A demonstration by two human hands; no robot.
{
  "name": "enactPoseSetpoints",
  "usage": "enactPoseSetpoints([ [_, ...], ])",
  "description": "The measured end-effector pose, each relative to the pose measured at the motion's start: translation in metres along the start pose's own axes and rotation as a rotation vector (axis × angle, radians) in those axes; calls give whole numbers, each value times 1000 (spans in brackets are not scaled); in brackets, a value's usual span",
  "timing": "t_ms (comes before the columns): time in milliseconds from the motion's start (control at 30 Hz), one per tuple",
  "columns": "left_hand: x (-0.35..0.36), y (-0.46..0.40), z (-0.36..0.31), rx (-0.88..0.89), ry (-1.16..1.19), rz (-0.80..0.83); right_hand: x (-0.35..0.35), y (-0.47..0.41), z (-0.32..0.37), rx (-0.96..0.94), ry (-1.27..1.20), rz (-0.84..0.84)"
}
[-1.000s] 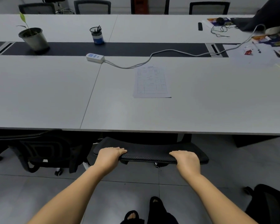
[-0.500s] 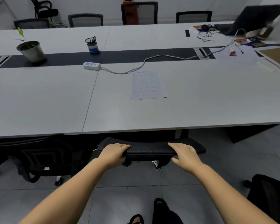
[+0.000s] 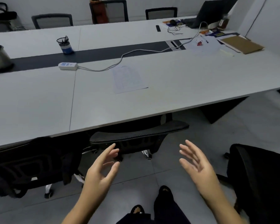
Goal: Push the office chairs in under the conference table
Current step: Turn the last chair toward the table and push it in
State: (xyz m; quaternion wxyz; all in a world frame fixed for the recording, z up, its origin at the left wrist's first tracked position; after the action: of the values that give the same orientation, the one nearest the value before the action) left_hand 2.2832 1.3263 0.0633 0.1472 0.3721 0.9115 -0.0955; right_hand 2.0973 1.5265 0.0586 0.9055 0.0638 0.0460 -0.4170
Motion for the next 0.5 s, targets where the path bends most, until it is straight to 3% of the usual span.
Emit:
enactPoseSetpoints([
  [267, 50, 51, -4, -7, 37, 170, -53, 105, -38, 94, -98, -321],
  [500, 126, 83, -44, 70, 61, 357, -115, 190, -52, 88, -35, -544],
])
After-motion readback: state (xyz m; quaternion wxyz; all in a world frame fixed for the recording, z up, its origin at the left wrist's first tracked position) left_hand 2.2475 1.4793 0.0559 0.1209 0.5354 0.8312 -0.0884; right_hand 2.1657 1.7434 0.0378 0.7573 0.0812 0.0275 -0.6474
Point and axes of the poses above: each hand's wrist, its own y-axis away from the middle knuckle, its own x-axis out of the palm, z = x × y, the point moved 8 cm from there along -y, towards the middle knuckle, and after that the axes turned 1 degree about -x, right-handed, at the moved point
